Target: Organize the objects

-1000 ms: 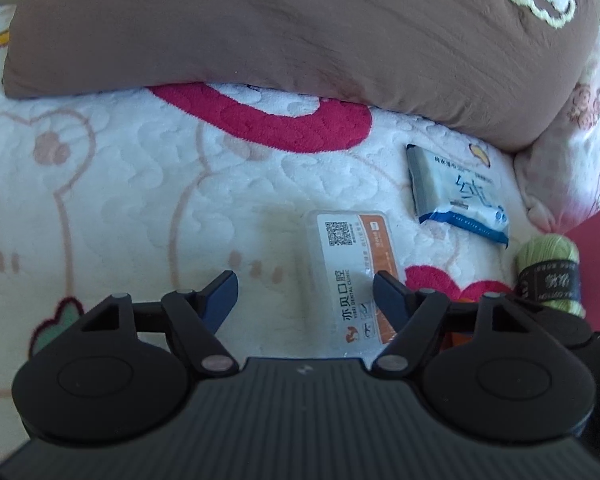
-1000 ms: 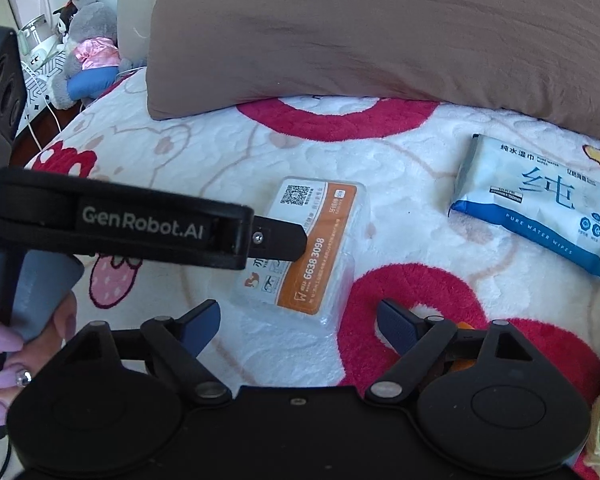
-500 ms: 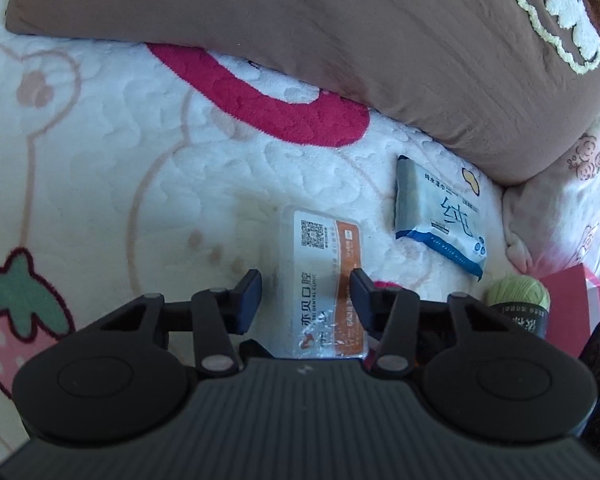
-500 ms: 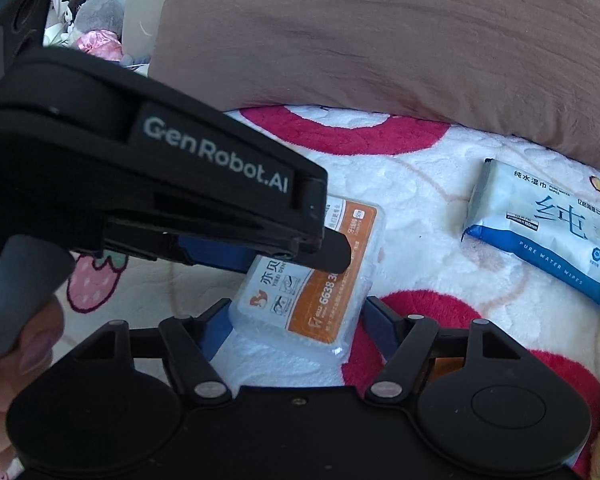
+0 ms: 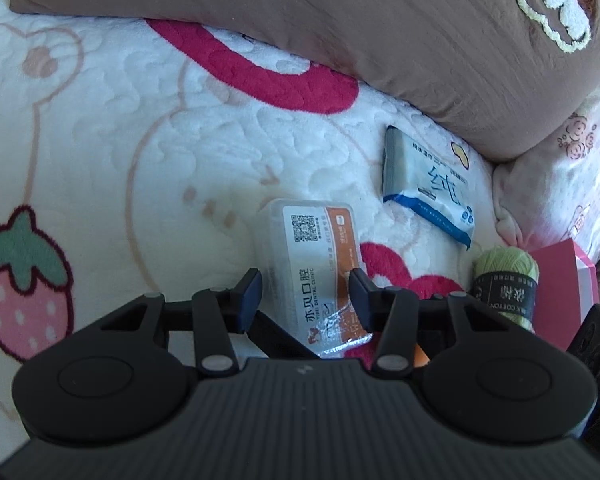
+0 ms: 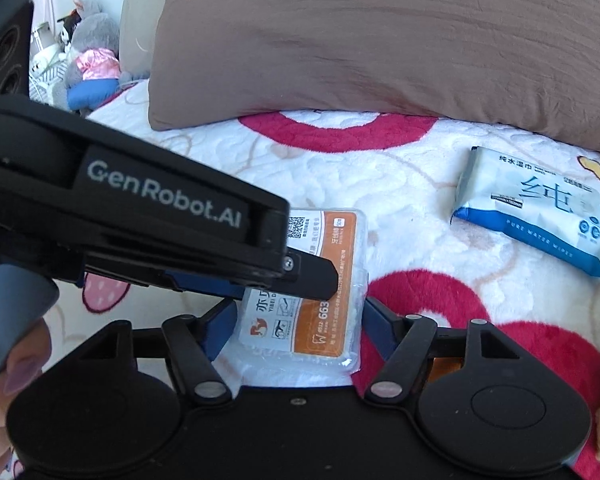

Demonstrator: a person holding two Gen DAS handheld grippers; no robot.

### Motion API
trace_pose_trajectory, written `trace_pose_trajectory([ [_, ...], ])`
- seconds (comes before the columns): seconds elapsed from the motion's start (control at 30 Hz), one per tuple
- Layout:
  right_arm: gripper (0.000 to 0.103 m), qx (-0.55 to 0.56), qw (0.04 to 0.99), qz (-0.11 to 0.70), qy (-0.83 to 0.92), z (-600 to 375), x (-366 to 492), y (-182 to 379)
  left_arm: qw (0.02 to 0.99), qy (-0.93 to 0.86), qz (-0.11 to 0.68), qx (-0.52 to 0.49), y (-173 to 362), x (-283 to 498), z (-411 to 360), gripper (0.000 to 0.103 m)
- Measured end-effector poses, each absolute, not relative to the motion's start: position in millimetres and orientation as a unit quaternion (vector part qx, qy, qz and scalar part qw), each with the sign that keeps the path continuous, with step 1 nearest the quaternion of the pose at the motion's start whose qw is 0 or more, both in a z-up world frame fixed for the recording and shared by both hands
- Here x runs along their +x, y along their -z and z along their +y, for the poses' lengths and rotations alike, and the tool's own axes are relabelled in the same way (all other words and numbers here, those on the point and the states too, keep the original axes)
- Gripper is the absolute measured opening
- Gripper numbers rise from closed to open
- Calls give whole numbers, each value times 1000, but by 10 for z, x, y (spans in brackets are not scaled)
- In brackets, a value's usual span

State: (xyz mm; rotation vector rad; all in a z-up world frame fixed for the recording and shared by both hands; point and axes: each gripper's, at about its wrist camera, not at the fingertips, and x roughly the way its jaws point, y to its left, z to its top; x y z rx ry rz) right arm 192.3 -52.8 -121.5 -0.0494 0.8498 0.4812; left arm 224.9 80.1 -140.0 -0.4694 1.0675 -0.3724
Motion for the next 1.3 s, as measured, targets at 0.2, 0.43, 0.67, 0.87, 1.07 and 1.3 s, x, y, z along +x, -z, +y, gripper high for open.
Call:
trace_pose_trajectory([
  [0.2,73,-35,881,415,-223,-597,1731,1167,811,189,511,-216,1400,2038,743,48],
  [0.43,69,-26,884,413,-218,-792,1528,1149,817,204,513,-167,1355,1761,537,50],
  [0.67,69,-14,886,411,-214,-938,1456,1134,816,212,511,-165,1316,1635,464,49],
  [0.87,68,-14,879,437,-189,-906,1214,1111,807,217,523,-167,1340,1500,382,51],
  [1.07,70,26,857,476,-194,-1084,1137,1160,794,224,542,-159,1416,1390,297,53],
  [1.3,69,84,847,483,-209,-1285,1035,1217,805,221,528,-154,1436,1353,289,53],
])
